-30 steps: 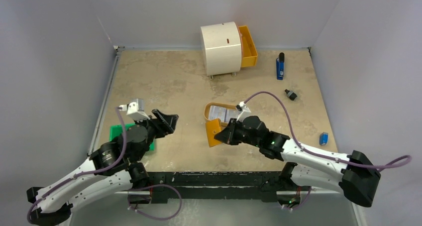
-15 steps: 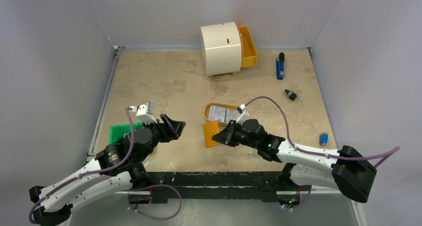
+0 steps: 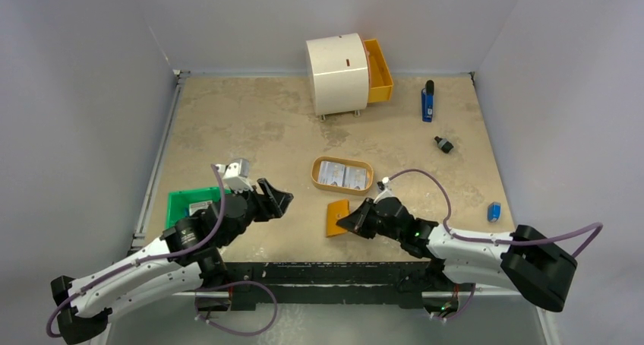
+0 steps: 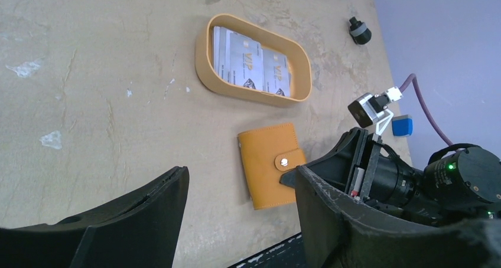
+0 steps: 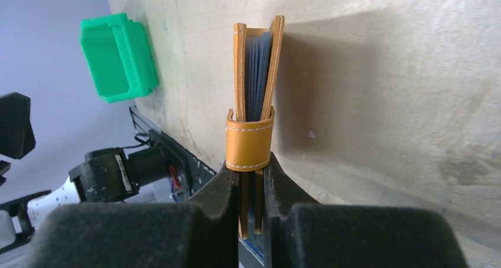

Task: Put the credit cards into the card holder
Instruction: Place the card holder at the center of the board.

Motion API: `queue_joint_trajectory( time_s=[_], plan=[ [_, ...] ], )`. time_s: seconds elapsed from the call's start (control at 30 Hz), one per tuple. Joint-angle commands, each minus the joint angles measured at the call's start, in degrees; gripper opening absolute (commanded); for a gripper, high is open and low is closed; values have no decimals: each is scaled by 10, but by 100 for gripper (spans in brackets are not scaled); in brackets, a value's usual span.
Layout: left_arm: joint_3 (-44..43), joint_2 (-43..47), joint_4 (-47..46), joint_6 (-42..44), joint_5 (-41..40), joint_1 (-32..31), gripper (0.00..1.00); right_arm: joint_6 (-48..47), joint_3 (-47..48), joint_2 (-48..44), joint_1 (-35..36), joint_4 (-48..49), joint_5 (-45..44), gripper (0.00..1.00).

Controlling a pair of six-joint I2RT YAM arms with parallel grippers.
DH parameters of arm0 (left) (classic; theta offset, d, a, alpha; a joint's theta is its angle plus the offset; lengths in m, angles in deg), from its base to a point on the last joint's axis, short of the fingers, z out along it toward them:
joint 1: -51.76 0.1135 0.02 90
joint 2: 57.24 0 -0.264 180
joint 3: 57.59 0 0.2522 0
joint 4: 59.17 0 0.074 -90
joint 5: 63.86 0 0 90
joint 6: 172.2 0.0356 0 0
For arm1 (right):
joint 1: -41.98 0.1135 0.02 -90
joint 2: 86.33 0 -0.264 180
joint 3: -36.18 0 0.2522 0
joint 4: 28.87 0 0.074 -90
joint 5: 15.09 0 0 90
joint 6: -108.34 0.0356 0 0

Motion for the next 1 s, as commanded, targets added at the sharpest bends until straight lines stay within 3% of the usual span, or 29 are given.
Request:
queue_joint_trajectory(
  time_s=[0.0,0.33,0.57,0.8,0.97],
  plan=[
    [10,-14,-46,-15,21,0,64,44,-8,-15,0,43,-40,0],
    [14,-43,-64,-29,31,-1,62,120,-22,51,0,105,-69,0],
    [14,-43,-61,-29,30,-1,62,116,-2,60,0,66,-71,0],
    [25,-51,-69,-31,35,-1,62,97,1,44,-1,31,-72,24],
    [19,-78,-83,-27,45,-1,61,93,-7,35,-1,14,-76,30]
  ],
)
